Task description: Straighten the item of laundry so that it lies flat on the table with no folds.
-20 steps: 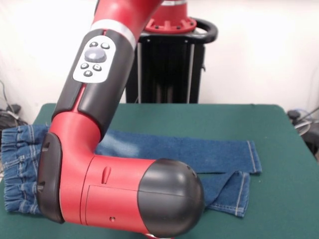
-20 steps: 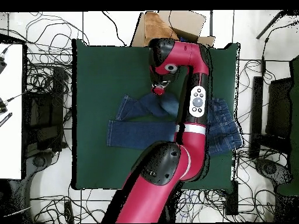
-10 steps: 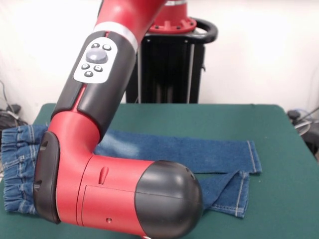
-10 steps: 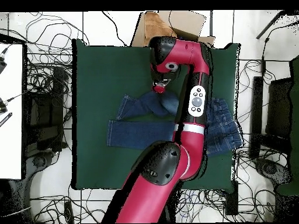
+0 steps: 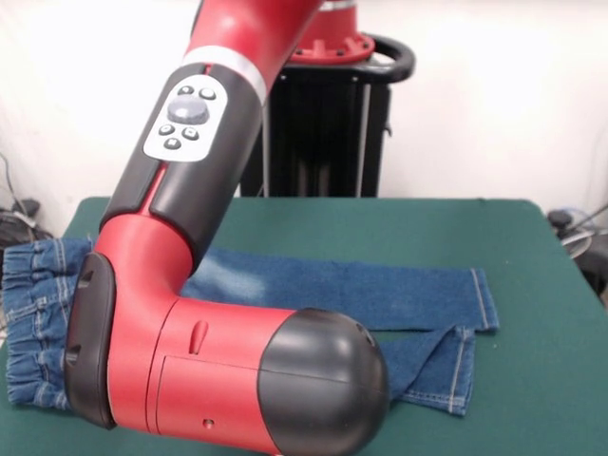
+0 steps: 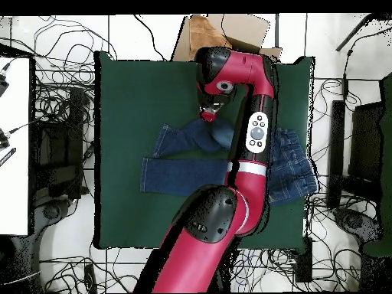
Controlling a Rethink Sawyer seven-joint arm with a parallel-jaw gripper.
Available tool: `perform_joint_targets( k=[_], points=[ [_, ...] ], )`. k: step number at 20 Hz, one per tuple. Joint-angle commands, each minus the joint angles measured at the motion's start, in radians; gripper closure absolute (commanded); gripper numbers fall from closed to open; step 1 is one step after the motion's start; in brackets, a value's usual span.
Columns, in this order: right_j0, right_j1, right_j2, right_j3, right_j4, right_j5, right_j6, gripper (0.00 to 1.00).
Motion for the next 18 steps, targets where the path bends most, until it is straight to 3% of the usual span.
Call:
perform_joint_targets(
  k=[1,18],
  points=[
    [0.01,0.029,0.092,0.002,-0.062,-0.021,-0.217,1.0],
    [0.007,0.03,0.093,0.008,-0.065,-0.017,-0.216,1.0]
  ],
)
